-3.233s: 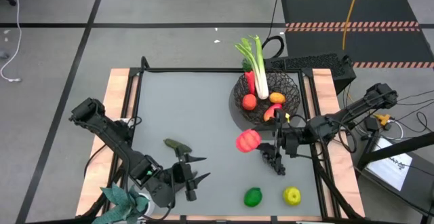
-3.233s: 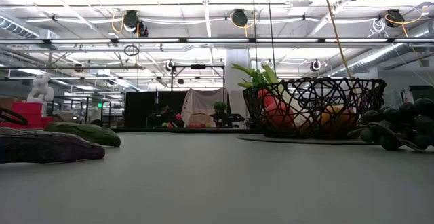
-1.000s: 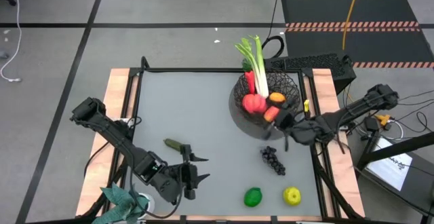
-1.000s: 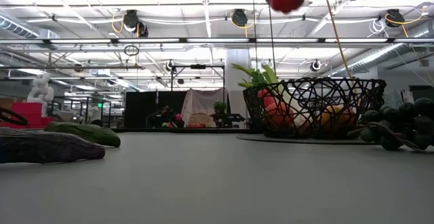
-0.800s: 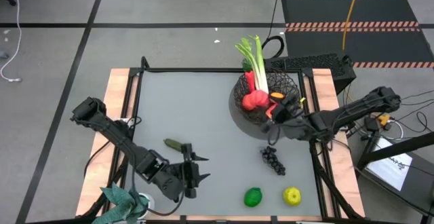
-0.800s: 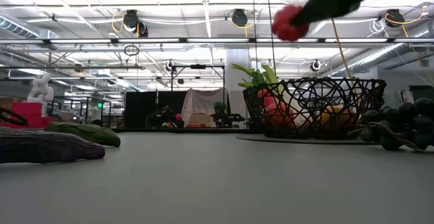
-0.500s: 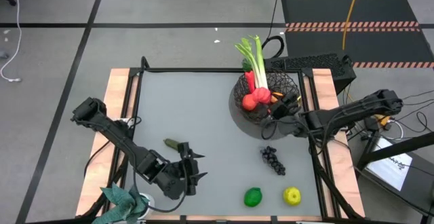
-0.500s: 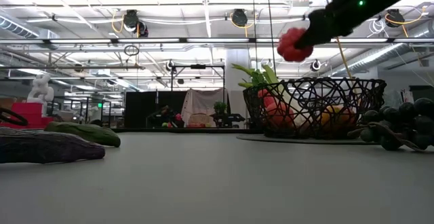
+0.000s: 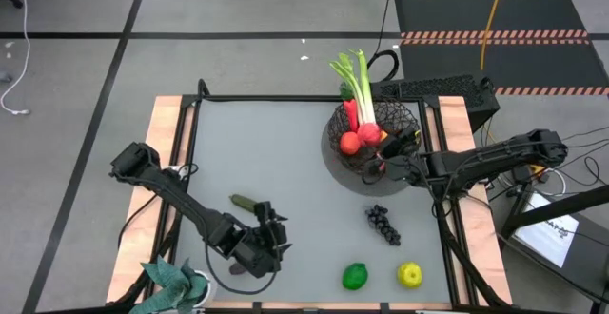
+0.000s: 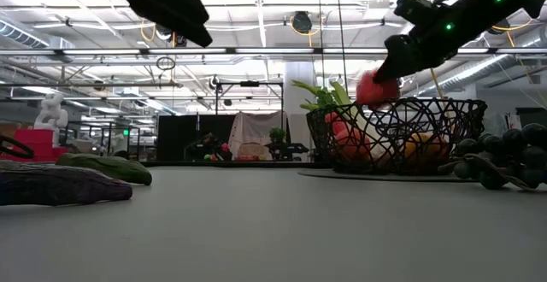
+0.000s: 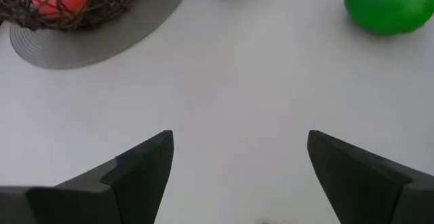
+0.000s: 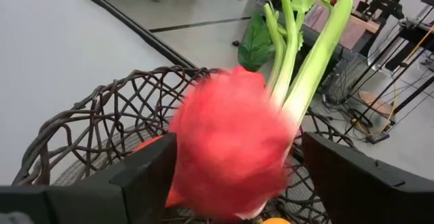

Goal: Build produce basket
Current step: Put the pumpkin into the black wire basket, then put the eggplant into the black wire basket

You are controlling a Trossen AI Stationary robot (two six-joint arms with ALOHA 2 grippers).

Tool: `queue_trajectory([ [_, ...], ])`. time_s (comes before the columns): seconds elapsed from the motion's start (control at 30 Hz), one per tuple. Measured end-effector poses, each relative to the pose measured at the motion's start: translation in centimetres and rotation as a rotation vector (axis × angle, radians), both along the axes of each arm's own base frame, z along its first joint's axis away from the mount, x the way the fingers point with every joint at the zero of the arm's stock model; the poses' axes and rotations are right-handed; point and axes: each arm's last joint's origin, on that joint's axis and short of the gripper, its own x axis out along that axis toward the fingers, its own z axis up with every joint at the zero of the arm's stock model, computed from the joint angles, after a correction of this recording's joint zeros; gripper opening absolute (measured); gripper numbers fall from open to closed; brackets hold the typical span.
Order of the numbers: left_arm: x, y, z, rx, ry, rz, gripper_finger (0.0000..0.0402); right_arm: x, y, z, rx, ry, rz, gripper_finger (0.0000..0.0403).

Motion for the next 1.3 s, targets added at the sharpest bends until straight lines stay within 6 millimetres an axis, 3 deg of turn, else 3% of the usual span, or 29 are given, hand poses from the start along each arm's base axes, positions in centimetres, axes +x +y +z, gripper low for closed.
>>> queue_trajectory([
  [0.23,-0.3,-0.5,-0.1,-0.077,0.035,-0.023,0.034,-0.1,0.2,1.1,-0.013,-0.066,0.03,0.0335],
  [0.47,-1.6,-1.7,-0.4,-0.115,0.086,-0.039,0.034,-0.2,2.7,4.6,0.005,-0.296,0.339,0.0329],
  [0.63,-2.6,-2.1,-0.7,-0.116,0.127,-0.016,0.034,-0.5,4.6,6.1,-0.046,-0.385,0.461,0.0325],
  [0.8,-3.6,-2.3,-1.2,-0.117,0.169,0.022,0.034,-0.5,5.4,6.3,-0.079,-0.384,0.508,0.0325],
  [1.3,-6.3,-1.9,-5.7,-0.223,0.305,0.104,0.0333,0.0,5.6,5.8,-0.085,-0.349,0.514,0.0325],
])
